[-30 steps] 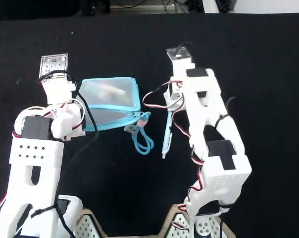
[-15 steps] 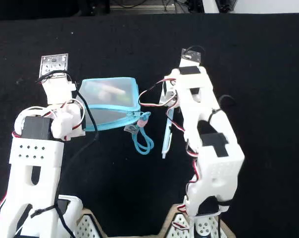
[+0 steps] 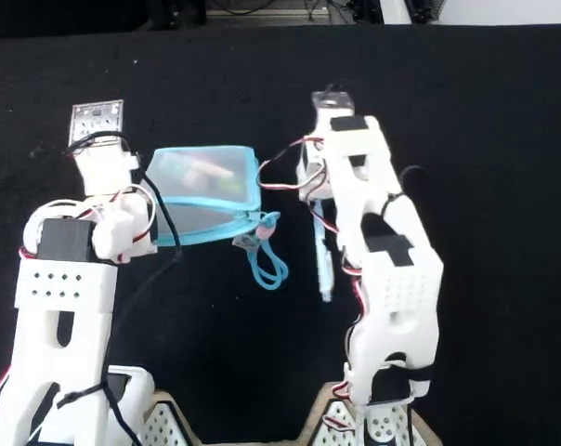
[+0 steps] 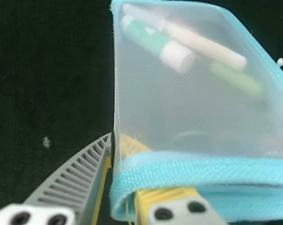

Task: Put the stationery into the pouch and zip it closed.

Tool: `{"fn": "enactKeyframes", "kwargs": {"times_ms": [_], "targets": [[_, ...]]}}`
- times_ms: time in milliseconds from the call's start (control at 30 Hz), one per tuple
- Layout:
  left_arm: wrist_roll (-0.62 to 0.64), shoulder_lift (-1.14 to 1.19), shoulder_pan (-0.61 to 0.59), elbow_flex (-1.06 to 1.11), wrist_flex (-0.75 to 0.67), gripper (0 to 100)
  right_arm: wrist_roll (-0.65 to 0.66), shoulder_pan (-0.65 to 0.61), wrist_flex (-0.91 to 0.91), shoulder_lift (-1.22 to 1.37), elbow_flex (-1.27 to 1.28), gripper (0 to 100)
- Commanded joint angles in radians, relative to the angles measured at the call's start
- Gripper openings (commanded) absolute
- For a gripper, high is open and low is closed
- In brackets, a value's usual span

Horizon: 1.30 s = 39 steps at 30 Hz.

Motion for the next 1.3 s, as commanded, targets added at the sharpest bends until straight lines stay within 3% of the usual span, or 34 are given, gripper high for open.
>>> {"fn": "enactKeyframes", "kwargs": {"times_ms": [0,167,333,567,733,800,1267], "targets": [[0.002,0.006,-0.035,0.001,0.002,3,0.103,-0.005,0.115,-0.008,-0.102,1.0],[0.002,0.006,-0.035,0.001,0.002,3,0.261,-0.005,0.169,-0.008,-0.125,1.0],[0.002,0.006,-0.035,0.001,0.002,3,0.276,0.002,0.137,-0.062,-0.076,1.0],[0.002,0.006,-0.035,0.001,0.000,3,0.282,0.009,0.003,-0.289,0.186,1.0],[0.002,0.006,-0.027,-0.001,0.000,3,0.453,0.009,0.006,-0.361,0.269,1.1],[0.002,0.006,-0.027,-0.001,0.000,3,0.465,0.009,0.006,-0.344,0.275,1.2],[0.002,0.006,-0.033,-0.001,0.000,3,0.465,0.009,0.273,0.015,-0.076,1.3]]}}
